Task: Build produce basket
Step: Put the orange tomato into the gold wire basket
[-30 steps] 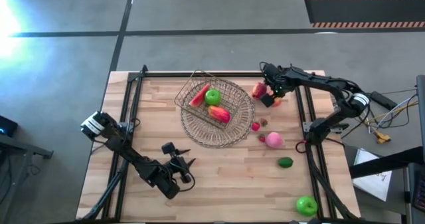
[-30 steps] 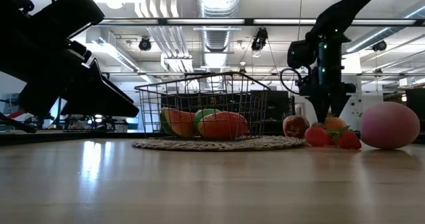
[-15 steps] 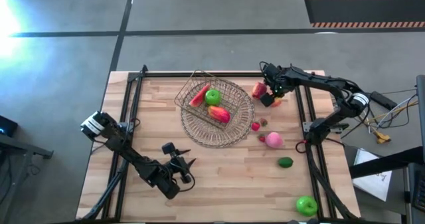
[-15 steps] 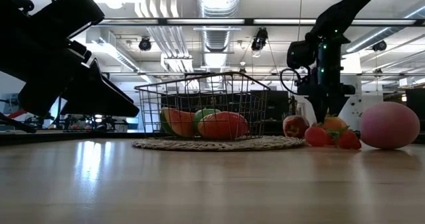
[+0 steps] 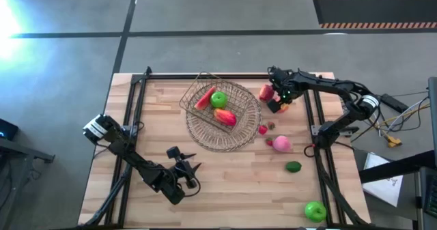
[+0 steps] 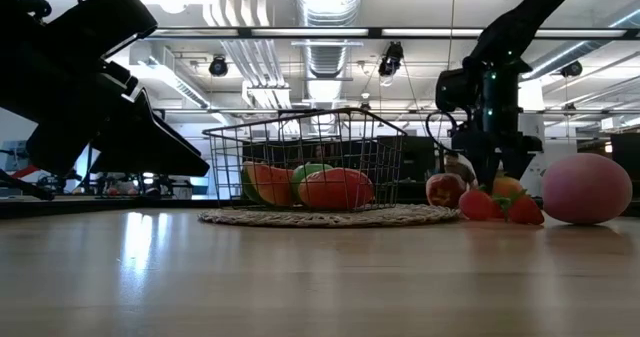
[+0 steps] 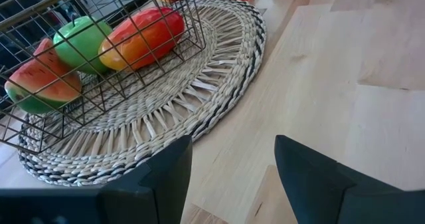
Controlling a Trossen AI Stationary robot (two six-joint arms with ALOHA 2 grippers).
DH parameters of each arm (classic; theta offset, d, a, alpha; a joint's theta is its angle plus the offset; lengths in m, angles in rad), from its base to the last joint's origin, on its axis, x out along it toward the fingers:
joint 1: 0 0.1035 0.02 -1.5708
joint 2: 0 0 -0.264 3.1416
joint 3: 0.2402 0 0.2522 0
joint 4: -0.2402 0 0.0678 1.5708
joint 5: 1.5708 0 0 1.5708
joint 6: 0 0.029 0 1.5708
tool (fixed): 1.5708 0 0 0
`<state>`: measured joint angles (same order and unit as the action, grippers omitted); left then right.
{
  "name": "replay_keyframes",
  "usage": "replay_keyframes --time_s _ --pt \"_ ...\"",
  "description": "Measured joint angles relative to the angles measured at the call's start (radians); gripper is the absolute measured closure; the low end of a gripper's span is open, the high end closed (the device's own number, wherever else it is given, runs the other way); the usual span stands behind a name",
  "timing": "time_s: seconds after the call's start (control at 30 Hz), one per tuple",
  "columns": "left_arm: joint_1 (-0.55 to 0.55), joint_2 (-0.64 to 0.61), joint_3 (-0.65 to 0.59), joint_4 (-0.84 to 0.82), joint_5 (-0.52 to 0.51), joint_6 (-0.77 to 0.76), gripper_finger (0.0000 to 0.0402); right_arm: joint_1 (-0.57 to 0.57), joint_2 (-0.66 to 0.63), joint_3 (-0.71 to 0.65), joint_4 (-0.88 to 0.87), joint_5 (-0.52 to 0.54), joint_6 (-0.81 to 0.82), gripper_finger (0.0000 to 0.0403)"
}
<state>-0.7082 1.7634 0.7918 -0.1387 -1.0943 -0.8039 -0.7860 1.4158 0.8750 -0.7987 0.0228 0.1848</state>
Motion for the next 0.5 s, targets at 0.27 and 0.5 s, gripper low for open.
replay_keyframes --time_s 0.27,0.5 --pt "0.0 0.0 0.0 0.0 0.0 0.0 0.0203 0.0 0.0 -0.016 0.029 -0.006 -0.004 0.0057" --pt "0.0 0.0 0.0 0.0 0.0 0.0 0.0203 0.0 0.0 -0.016 0.031 -0.005 -0.021 0.0128"
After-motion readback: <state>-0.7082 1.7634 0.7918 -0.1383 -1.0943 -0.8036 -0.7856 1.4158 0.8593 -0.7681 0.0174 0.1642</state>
